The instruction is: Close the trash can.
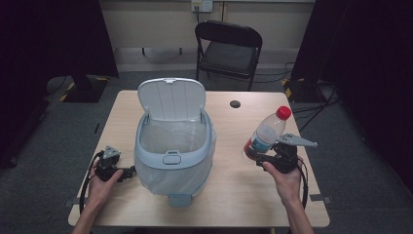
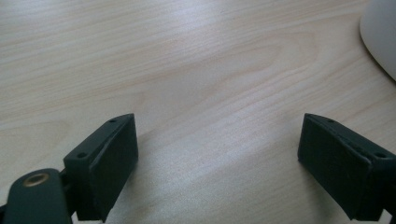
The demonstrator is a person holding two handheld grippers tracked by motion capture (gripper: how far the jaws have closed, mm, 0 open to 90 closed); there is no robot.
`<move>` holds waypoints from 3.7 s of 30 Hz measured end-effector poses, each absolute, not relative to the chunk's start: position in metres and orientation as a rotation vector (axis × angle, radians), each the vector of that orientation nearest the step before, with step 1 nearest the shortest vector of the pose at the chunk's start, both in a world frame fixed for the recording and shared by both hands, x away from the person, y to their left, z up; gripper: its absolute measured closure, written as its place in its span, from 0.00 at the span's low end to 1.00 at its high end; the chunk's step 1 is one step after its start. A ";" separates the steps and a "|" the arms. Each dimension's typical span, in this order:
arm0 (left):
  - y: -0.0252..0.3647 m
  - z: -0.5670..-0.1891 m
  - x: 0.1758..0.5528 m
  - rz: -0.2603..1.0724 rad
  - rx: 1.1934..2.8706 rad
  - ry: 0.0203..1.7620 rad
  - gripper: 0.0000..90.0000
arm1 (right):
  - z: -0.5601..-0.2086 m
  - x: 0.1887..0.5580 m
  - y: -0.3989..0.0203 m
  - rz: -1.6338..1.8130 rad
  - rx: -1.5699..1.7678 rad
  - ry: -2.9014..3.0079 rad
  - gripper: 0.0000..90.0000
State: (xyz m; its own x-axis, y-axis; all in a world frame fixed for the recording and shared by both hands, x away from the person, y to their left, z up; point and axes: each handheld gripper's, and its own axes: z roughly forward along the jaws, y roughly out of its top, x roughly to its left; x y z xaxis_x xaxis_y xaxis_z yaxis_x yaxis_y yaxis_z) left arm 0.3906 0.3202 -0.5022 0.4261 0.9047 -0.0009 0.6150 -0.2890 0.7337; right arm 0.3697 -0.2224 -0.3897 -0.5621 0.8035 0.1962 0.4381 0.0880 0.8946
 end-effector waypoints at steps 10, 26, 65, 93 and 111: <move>0.320 -0.502 0.390 0.560 2.015 1.283 0.13 | -0.349 0.357 -0.224 1.599 1.137 1.993 0.32; 0.320 -0.502 0.390 0.562 2.012 1.285 0.13 | -0.288 0.342 -0.222 1.779 0.972 1.912 0.32; 0.320 -0.502 0.390 0.559 2.010 1.285 0.13 | -0.216 0.367 -0.100 2.069 0.575 2.042 0.31; 0.320 -0.502 0.392 0.555 2.011 1.290 0.12 | -0.241 0.387 -0.053 1.905 0.602 2.222 0.28; 0.320 -0.502 0.392 0.554 2.013 1.289 0.12 | -0.245 0.385 -0.092 1.840 0.685 2.141 0.36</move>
